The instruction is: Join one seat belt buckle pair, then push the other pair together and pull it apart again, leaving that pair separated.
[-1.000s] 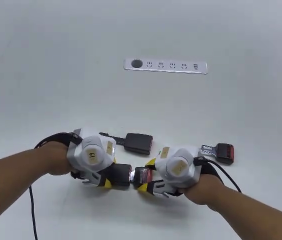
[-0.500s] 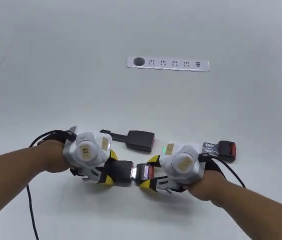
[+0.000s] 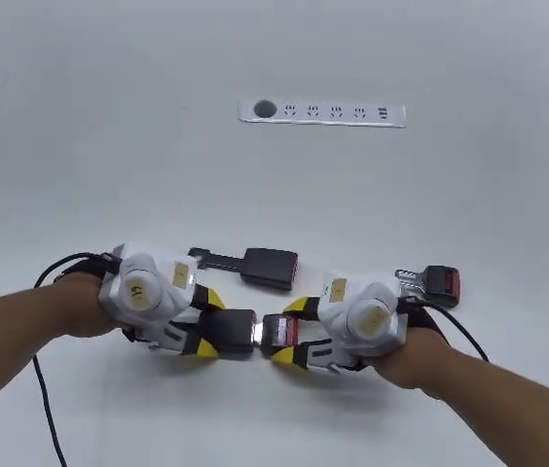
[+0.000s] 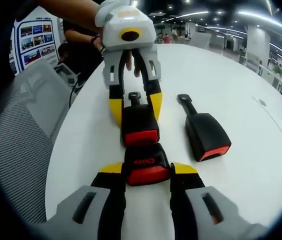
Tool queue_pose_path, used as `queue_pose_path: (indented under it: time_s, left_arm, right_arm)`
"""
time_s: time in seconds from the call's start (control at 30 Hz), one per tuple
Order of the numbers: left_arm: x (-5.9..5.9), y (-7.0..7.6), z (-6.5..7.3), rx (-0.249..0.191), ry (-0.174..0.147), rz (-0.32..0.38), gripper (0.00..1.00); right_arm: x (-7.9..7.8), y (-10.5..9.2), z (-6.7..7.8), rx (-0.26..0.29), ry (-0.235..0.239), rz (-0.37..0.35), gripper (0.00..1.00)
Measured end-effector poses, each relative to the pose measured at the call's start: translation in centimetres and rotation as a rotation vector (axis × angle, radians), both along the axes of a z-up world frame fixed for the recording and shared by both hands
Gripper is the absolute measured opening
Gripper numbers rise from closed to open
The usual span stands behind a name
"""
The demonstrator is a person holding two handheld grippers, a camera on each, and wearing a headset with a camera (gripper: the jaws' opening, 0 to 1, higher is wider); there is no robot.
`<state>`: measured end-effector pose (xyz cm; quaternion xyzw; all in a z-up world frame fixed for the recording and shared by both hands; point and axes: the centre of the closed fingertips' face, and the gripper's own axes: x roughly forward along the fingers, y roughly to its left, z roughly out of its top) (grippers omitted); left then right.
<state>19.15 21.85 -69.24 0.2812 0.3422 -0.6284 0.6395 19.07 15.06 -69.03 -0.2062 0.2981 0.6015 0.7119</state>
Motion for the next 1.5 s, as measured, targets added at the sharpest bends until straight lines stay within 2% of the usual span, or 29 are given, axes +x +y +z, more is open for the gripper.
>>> queue_pose_path:
  time_s: [0.2,0.57,0.63,0.73,1.27,1.33,1.43,1.5]
  left_arm:
    - [-0.1,-0.1,0.2,-0.034,-0.014,-0.006,0.33]
    - [0.0,-0.1,0.1,-0.056,-0.022,0.0,0.33]
    - [0.0,0.0,0.1,-0.055,-0.041,-0.013,0.33]
    - [-0.1,-0.2,0.2,-0.063,-0.037,-0.002,0.33]
    - [-0.2,-0.5,0.5,-0.061,-0.031,-0.012,0.33]
    - [-0.2,-0.5,0.5,-0.059,-0.029,-0.01,0.33]
    - [-0.1,-0.4,0.4,-0.053,-0.014,0.004,0.33]
    - [-0.1,-0.5,0.4,-0.037,-0.03,-0.018,0.33]
  right_arm:
    - [0.1,0.1,-0.2,0.015,-0.032,0.014,0.32]
    - [0.1,0.1,0.1,0.05,-0.027,-0.008,0.32]
    - [0.0,0.1,0.3,0.059,-0.027,-0.017,0.32]
    - [-0.1,0.1,0.5,0.064,-0.029,-0.02,0.32]
    - [-0.2,0.0,0.9,0.088,-0.045,-0.022,0.33]
    - [-0.3,0.0,0.9,0.096,-0.029,-0.039,0.33]
    - [-0.4,0.2,1.2,0.086,-0.034,-0.038,0.34]
    - [-0.5,0.1,1.1,0.08,-0.034,-0.041,0.34]
